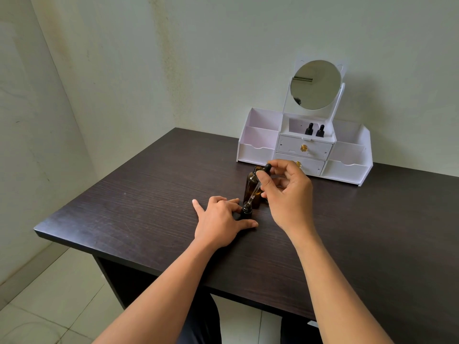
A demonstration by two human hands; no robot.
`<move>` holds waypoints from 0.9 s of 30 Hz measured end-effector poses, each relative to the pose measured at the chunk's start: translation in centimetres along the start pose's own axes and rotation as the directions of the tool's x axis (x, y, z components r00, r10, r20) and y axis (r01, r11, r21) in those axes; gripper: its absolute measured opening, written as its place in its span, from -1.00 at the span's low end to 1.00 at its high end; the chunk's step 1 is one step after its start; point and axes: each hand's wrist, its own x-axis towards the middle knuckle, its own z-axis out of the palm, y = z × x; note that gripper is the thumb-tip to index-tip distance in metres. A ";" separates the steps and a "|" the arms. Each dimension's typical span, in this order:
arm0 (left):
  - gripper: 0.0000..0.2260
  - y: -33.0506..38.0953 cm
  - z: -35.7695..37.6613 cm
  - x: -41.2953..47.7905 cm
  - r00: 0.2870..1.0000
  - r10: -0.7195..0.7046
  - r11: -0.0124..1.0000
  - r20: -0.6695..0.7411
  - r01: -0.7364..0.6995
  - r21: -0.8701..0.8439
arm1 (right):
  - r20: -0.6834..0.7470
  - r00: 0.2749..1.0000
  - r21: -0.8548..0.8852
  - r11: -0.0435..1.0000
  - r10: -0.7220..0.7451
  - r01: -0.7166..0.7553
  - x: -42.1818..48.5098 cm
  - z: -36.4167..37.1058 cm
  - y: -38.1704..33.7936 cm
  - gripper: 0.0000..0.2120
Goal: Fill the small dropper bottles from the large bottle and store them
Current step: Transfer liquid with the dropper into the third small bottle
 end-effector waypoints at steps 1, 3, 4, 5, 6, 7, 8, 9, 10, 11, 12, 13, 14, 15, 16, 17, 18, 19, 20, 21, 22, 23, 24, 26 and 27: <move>-0.44 0.0 0.0 0.0 1.000 0.000 1.000 -0.001 0.000 0.002 | 0.001 1.000 -0.012 1.000 -0.010 0.010 0.0 0.0 0.1 -0.83; -0.45 0.0 0.0 0.0 1.000 0.003 1.000 -0.004 -0.003 -0.001 | 0.009 1.000 -0.024 0.999 -0.026 0.027 0.0 0.0 0.1 -0.87; -0.45 0.0 0.0 0.0 1.000 0.004 1.000 -0.006 -0.004 -0.003 | 0.012 1.000 -0.023 0.999 -0.028 0.028 0.0 0.1 0.1 -0.87; -0.45 0.0 0.0 0.0 1.000 0.005 1.000 -0.006 -0.005 -0.002 | 0.014 1.000 -0.020 0.999 -0.028 0.028 0.0 0.1 0.2 -0.86; -0.44 0.0 0.0 0.0 1.000 0.005 1.000 -0.005 -0.005 -0.002 | 0.015 1.000 -0.023 0.999 -0.028 0.028 0.0 0.1 0.3 -0.85; -0.44 0.0 0.0 0.0 1.000 0.005 1.000 -0.005 -0.005 -0.002 | 0.014 1.000 -0.025 0.999 -0.027 0.027 0.0 0.2 0.4 -0.83; -0.44 0.0 0.1 0.0 1.000 0.004 1.000 -0.005 -0.004 -0.002 | 0.012 1.000 -0.025 0.999 -0.027 0.027 0.0 0.2 0.4 -0.81; -0.44 0.0 0.1 0.0 1.000 0.004 1.000 -0.002 -0.004 0.000 | 0.012 1.000 -0.024 0.999 -0.025 0.025 0.0 0.3 0.4 -0.80; -0.44 0.0 0.1 0.0 1.000 0.005 1.000 0.000 -0.005 0.003 | 0.014 1.000 -0.023 0.999 -0.023 0.023 0.0 0.3 0.4 -0.81; -0.44 0.0 0.1 0.0 1.000 0.007 1.000 -0.002 -0.007 0.007 | 0.018 1.000 -0.025 0.999 -0.023 0.024 0.0 0.4 0.4 -0.84; -0.44 0.0 0.1 0.0 1.000 0.008 1.000 -0.002 -0.008 0.012 | 0.026 0.999 -0.030 0.999 -0.025 0.026 0.0 0.4 0.4 -0.87; -0.44 0.0 0.1 0.0 1.000 0.009 1.000 -0.002 -0.009 0.014 | 0.032 0.999 -0.034 0.999 -0.028 0.029 0.0 0.4 0.4 -0.88; -0.45 -0.1 0.1 0.1 1.000 0.010 1.000 -0.001 -0.010 0.015 | 0.033 0.999 -0.034 0.999 -0.028 0.029 0.0 0.4 0.5 -0.88; -0.45 -0.1 0.0 0.1 1.000 0.009 1.000 0.000 -0.009 0.013 | 0.030 0.999 -0.032 0.999 -0.027 0.028 0.0 0.4 0.5 -0.86; -0.45 -0.1 0.0 0.0 1.000 0.008 1.000 0.002 -0.008 0.011 | 0.026 0.999 -0.029 0.999 -0.026 0.027 0.0 0.4 0.5 -0.83; -0.45 -0.1 0.0 0.0 1.000 0.007 1.000 0.001 -0.007 0.012 | 0.025 0.999 -0.030 0.999 -0.024 0.025 0.0 0.5 0.6 -0.81; -0.45 0.0 0.0 0.0 1.000 0.006 1.000 0.001 -0.006 0.013 | 0.029 0.999 -0.034 0.999 -0.023 0.024 0.0 0.5 0.5 -0.81; -0.45 0.0 0.0 0.0 1.000 0.005 1.000 0.001 -0.005 0.012 | 0.035 0.999 -0.039 0.999 -0.024 0.025 0.0 0.5 0.6 -0.83; -0.46 0.0 0.0 0.0 1.000 0.005 1.000 0.000 -0.005 0.008 | 0.041 0.999 -0.044 0.999 -0.028 0.029 0.0 0.5 0.6 -0.86; -0.47 0.0 0.0 0.0 1.000 0.006 1.000 -0.003 -0.006 0.003 | 0.046 0.998 -0.046 0.998 -0.032 0.034 -0.1 0.5 0.6 -0.88; -0.49 0.0 -0.1 -0.1 1.000 0.006 1.000 -0.006 -0.006 -0.002 | 0.046 0.998 -0.046 0.998 -0.035 0.037 -0.1 0.5 0.6 -0.88; -0.50 0.0 -0.1 -0.1 1.000 0.005 1.000 -0.008 -0.005 -0.008 | 0.044 0.998 -0.045 0.998 -0.035 0.037 -0.1 0.5 0.6 -0.87; -0.50 0.0 -0.1 -0.1 1.000 0.005 1.000 -0.008 -0.005 -0.010 | 0.041 0.999 -0.046 0.998 -0.033 0.035 -0.1 0.5 0.6 -0.85; -0.50 0.0 0.0 -0.1 1.000 0.004 1.000 -0.005 -0.004 -0.009 | 0.045 0.999 -0.051 0.998 -0.030 0.032 -0.1 0.4 0.7 -0.85; -0.50 0.1 0.0 -0.1 1.000 0.004 1.000 -0.007 -0.004 -0.009 | 0.050 0.998 -0.055 0.998 -0.032 0.034 -0.1 0.4 0.7 -0.87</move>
